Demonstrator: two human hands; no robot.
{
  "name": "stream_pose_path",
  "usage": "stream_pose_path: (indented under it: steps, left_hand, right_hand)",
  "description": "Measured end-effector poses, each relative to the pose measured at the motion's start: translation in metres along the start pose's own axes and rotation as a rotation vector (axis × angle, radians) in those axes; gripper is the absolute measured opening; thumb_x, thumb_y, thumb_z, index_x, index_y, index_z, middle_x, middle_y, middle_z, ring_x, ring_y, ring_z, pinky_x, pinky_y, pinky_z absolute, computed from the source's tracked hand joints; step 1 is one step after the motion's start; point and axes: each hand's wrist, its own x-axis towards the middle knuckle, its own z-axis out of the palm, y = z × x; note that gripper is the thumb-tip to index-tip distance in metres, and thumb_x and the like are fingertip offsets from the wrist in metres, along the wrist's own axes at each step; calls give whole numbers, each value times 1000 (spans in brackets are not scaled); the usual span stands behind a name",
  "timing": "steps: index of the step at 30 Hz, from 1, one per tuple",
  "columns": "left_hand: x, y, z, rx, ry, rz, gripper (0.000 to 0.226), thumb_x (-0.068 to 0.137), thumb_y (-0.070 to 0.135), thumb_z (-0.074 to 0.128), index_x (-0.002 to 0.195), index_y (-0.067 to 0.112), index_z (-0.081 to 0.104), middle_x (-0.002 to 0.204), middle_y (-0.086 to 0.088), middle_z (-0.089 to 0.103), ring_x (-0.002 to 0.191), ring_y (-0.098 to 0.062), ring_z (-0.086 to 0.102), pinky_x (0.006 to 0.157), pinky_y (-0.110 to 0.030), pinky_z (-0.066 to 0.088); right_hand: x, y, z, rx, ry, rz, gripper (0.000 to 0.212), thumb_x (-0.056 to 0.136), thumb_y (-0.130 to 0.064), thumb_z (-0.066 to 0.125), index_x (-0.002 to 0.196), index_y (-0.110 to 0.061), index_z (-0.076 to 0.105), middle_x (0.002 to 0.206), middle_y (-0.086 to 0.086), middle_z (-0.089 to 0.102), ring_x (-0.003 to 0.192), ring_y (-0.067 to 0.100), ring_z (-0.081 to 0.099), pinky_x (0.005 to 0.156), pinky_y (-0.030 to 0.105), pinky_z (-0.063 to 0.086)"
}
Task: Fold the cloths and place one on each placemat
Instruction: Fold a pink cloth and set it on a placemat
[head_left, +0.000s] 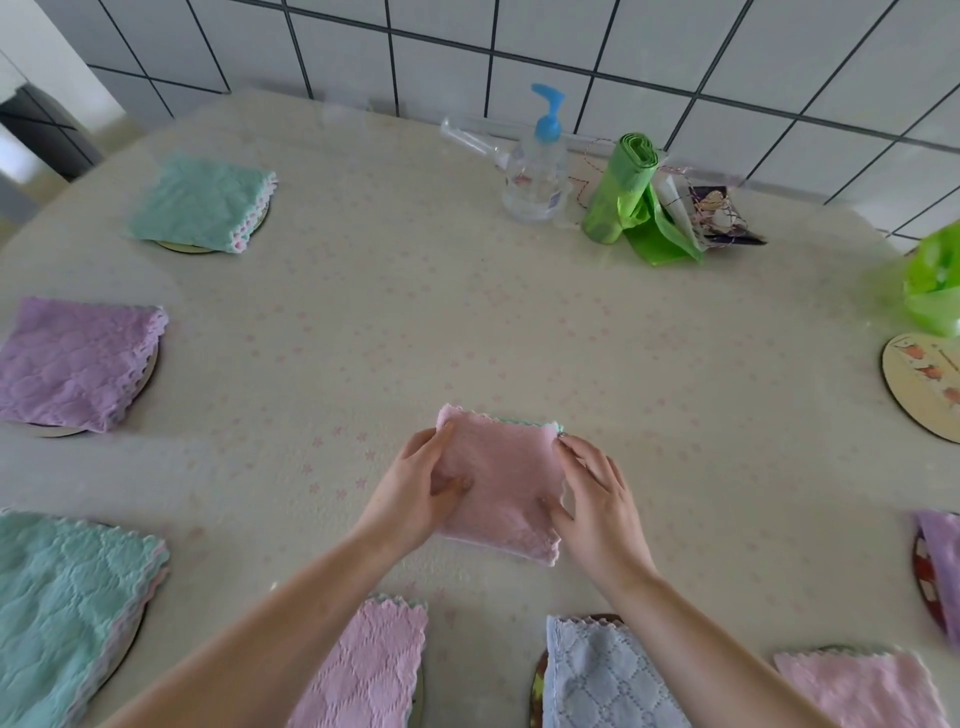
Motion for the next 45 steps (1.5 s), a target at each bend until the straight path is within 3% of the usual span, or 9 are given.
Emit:
stream_pose_path:
  steps: [7, 11, 15, 23, 29, 32, 36, 42, 45]
  left_hand:
    - [-10, 9, -3, 338, 159, 57, 62, 86, 41, 48, 143, 30, 29, 147, 2, 25, 128, -18, 33, 101, -40, 35]
    - [-9, 8, 14, 673, 33, 364, 53, 89, 36, 34, 136, 13, 46, 146, -4, 41, 138, -21, 30, 110, -52, 29]
    - [1, -2, 20, 837, -104, 318, 59, 87, 47, 34, 132, 12, 51, 143, -6, 45, 135, -21, 36, 97, -60, 40]
    - [10, -25, -1, 865, -63, 134, 93, 74, 77, -8, 146, 19, -13, 157, 1, -9, 141, -13, -16, 114, -47, -11]
    - [-23, -20, -13, 450, 148, 15, 63, 90, 33, 55, 144, 12, 31, 145, -3, 39, 134, -24, 33, 107, -38, 29]
    - [-32, -4, -8, 144, 65, -147, 35, 87, 27, 57, 121, 17, 54, 106, 4, 58, 99, -17, 56, 80, -31, 44]
    - [-39, 13, -8, -112, 33, -272, 23, 74, 34, 53, 70, 12, 56, 63, 3, 47, 60, -14, 42, 58, -29, 29]
    - [-67, 35, -12, -754, -25, -464, 22, 87, 2, 57, 105, 14, 60, 99, -11, 69, 92, -26, 64, 84, -41, 51]
    - [-84, 45, -1, -829, -60, -457, 22, 89, -2, 53, 108, 9, 57, 96, -12, 69, 85, -24, 64, 74, -36, 52]
  right_hand:
    - [-1, -10, -5, -70, -146, 65, 72, 90, -29, 56, 148, -17, 15, 155, -10, -1, 144, 10, 1, 115, 26, 5]
    - [-6, -24, 7, -121, -256, -82, 68, 86, -53, 26, 145, -19, 28, 157, -5, 7, 142, 8, -3, 116, 43, 1]
    - [-1, -20, 13, -253, -306, -89, 66, 84, -53, 26, 142, -22, 36, 154, 1, 25, 142, 18, 21, 110, 58, 19]
    - [-5, 8, -10, -342, -345, 81, 68, 90, -56, 22, 149, -24, 7, 158, -5, -6, 145, 13, -8, 115, 43, -8]
    - [-28, -8, -21, 273, -172, 407, 48, 90, -27, 54, 136, -21, 42, 125, -8, 54, 103, 7, 57, 85, 24, 46]
    - [-19, -27, -13, 533, -217, 607, 45, 89, -27, 58, 132, -16, 48, 90, -9, 61, 75, 8, 57, 65, 22, 44]
    - [-17, -39, -16, 913, -265, 886, 14, 87, -17, 59, 95, -7, 65, 64, 0, 52, 58, 16, 47, 57, 29, 40]
    - [-50, -40, -44, 1072, -239, 825, 17, 87, -20, 59, 74, -12, 54, 54, 0, 39, 49, 14, 36, 53, 29, 27]
    - [-74, -30, -56, 1123, -211, 770, 21, 87, -23, 60, 71, -11, 55, 64, 5, 48, 57, 18, 44, 53, 29, 30]
